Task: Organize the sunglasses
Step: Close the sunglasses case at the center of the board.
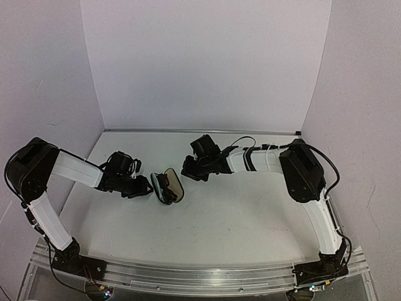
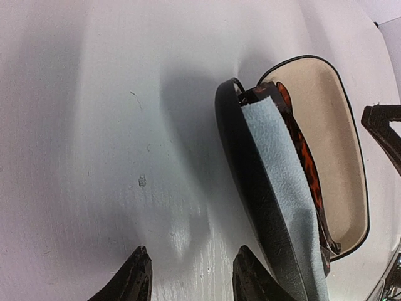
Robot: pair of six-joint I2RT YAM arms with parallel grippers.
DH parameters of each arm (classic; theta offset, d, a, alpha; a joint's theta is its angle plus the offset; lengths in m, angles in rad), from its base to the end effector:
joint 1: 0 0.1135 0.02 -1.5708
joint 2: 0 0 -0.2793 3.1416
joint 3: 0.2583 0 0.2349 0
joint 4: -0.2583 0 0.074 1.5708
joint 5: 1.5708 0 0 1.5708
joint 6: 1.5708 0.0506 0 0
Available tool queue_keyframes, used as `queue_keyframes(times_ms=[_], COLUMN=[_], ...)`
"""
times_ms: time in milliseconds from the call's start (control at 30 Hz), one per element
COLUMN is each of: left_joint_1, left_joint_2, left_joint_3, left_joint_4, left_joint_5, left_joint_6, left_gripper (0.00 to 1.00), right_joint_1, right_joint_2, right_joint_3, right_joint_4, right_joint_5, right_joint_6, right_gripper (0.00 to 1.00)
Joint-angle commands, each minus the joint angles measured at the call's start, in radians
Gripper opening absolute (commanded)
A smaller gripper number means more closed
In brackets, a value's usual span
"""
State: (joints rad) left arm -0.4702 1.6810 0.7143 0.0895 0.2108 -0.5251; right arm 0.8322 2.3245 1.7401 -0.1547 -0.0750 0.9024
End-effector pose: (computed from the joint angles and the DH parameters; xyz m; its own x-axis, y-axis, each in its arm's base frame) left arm 0.2698 -0.1490 0.1433 -0.8750 -0.1052 -0.4725 0.1429 0.8765 -0.4597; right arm 0.3511 0.3912 0.1581 -0.8890 0.1861 -0.4184 -0.1241 0.7816 0.6113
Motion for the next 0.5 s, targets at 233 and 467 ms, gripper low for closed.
queue_keyframes(times_ms=[233, 467], left_joint_1=[0.005, 0.005], left_joint_2=[0.034, 0.033], left_joint_3=[0.028, 0.030], left_joint_4=[-0.007, -0.004], left_joint_5=[0.024, 0.032], left_joint_6=[-0.015, -0.016], left_gripper=[0.45, 0.44], right_joint_1=[0.028, 0.040], right_joint_2=[0.071, 0.090], right_joint_3=[0.115, 0.133], right_joint_4=[-0.073, -0.080], right_joint_5=[-0.009, -0.014], right_joint_6=[-0.039, -0.034], right_gripper=[0.15, 0.13])
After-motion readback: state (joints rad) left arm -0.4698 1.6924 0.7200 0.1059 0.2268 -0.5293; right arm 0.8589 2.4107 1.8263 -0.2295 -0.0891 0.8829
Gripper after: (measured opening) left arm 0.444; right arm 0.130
